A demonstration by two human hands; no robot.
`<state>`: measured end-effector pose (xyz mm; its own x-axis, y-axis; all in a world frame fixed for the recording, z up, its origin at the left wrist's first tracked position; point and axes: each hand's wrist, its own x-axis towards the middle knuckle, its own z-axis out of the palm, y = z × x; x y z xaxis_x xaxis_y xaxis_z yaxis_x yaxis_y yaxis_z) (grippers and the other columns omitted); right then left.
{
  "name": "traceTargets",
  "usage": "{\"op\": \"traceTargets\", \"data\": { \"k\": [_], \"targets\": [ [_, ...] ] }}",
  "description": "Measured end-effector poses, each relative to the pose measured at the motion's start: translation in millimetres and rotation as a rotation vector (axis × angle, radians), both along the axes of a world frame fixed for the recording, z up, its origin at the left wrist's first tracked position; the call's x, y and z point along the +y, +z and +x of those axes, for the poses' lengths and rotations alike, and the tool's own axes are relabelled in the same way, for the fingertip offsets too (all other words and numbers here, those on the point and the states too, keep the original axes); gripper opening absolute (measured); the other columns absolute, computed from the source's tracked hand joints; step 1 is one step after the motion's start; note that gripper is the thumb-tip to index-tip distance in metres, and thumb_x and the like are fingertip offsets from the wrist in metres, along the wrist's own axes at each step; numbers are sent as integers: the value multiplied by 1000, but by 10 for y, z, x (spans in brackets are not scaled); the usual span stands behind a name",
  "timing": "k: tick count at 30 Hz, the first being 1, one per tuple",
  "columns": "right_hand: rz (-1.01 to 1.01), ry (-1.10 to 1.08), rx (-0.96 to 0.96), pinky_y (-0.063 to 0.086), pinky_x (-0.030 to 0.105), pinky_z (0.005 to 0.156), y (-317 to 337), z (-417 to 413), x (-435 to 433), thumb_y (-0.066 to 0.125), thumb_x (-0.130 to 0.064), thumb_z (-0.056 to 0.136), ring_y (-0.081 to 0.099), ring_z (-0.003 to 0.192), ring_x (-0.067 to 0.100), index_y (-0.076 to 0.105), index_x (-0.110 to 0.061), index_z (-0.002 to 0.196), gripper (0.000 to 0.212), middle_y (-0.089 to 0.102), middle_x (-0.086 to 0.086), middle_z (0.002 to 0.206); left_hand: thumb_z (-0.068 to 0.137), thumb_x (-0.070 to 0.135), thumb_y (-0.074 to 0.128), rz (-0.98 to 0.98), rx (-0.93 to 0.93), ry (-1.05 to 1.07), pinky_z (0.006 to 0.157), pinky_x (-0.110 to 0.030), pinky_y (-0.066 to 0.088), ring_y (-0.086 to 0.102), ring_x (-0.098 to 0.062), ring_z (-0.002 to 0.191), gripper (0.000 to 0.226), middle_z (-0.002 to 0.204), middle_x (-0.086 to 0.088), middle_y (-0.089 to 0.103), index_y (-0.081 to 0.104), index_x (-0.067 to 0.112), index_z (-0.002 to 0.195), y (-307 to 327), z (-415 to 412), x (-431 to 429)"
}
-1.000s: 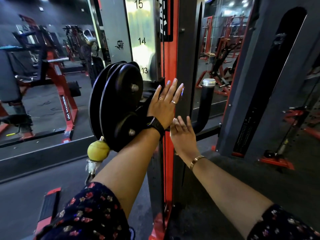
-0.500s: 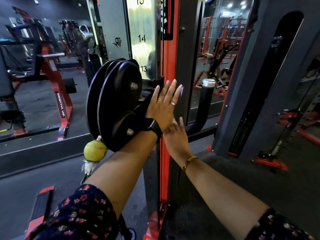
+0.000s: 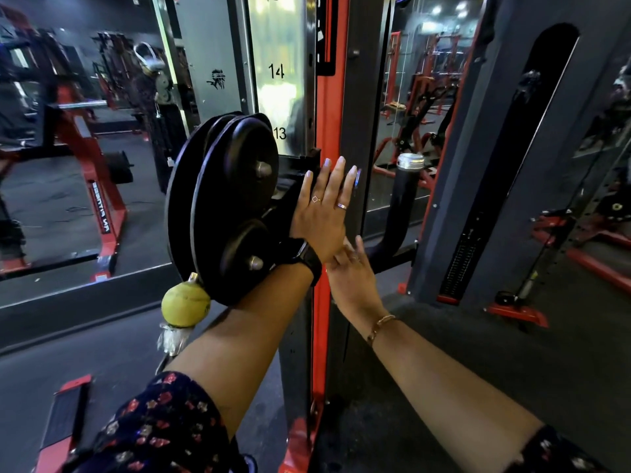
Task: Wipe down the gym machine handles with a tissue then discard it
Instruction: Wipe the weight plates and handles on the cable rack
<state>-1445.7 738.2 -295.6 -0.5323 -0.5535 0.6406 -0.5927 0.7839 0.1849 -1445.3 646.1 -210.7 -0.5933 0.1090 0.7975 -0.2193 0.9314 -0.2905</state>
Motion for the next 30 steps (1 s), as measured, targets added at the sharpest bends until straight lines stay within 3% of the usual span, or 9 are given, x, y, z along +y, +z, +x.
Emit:
{"op": "traceTargets", "data": {
  "k": [2, 6, 9, 13, 18, 22, 24, 27, 30],
  "targets": [
    [50, 36, 51, 22, 51, 115, -58, 11, 190, 68, -4, 69, 47, 130, 30, 58, -2, 127, 59, 54, 15, 134, 89, 16, 49, 18, 24, -20, 117, -43, 0, 24, -28, 146, 68, 158, -9, 27, 24, 15, 152, -14, -25, 1],
    [91, -153, 147, 2, 49, 118, -45, -28, 504, 54, -10, 78, 39, 135, 28, 41, 2, 138, 63, 50, 16, 140, 83, 11, 58, 65, 52, -72, 117, -43, 3, 26, -29, 145, 73, 156, -10, 31, 31, 14, 150, -14, -35, 17],
    [18, -187, 76, 12, 54, 118, 3, -33, 277, 70, -11, 69, 52, 124, 33, 54, 4, 128, 63, 59, 19, 126, 82, 11, 56, 70, 54, -93, 117, -43, 6, 27, -28, 145, 73, 156, -9, 32, 31, 15, 150, -18, -43, 8],
    [36, -12, 27, 26, 55, 112, -77, 32, 89, 82, -9, 60, 49, 128, 34, 55, -1, 129, 74, 53, 19, 135, 83, 14, 56, 60, 43, -86, 117, -43, 4, 24, -28, 145, 74, 157, -8, 29, 28, 15, 151, -25, -40, -4],
    [158, -32, 138, 7, 48, 118, -143, 25, 528, 53, -12, 79, 29, 141, 29, 38, -2, 143, 66, 36, 16, 151, 84, 13, 55, 78, 74, -93, 117, -43, 6, 27, -28, 144, 69, 155, -9, 33, 33, 15, 150, -22, -47, 15],
    [-44, -121, 56, 23, 52, 114, -72, 23, 252, 62, -5, 73, 47, 130, 33, 48, 4, 136, 65, 50, 21, 137, 77, 23, 41, 45, 32, -54, 117, -42, 0, 25, -28, 146, 76, 157, -8, 29, 27, 15, 152, -30, -23, 14],
    [-51, -87, 30, 27, 54, 111, -73, 63, 109, 64, -4, 68, 46, 130, 35, 51, 3, 134, 67, 51, 22, 136, 82, 15, 44, 64, 53, -73, 118, -41, -3, 24, -27, 146, 72, 157, -7, 30, 26, 16, 152, -35, -42, 3],
    [88, -23, 88, 21, 52, 115, -139, 63, 273, 58, -6, 71, 36, 138, 32, 44, 0, 139, 69, 42, 19, 146, 86, 8, 49, 84, 84, -110, 118, -40, -1, 25, -26, 145, 69, 156, -6, 32, 27, 17, 151, -48, -72, -25],
    [137, -115, 153, 3, 50, 119, -149, 8, 502, 47, -5, 83, 26, 142, 30, 32, -1, 145, 64, 33, 17, 152, 86, 7, 53, 95, 100, -152, 118, -40, 6, 29, -25, 144, 68, 154, -5, 36, 33, 18, 150, -46, -65, -38]
  ]
}}
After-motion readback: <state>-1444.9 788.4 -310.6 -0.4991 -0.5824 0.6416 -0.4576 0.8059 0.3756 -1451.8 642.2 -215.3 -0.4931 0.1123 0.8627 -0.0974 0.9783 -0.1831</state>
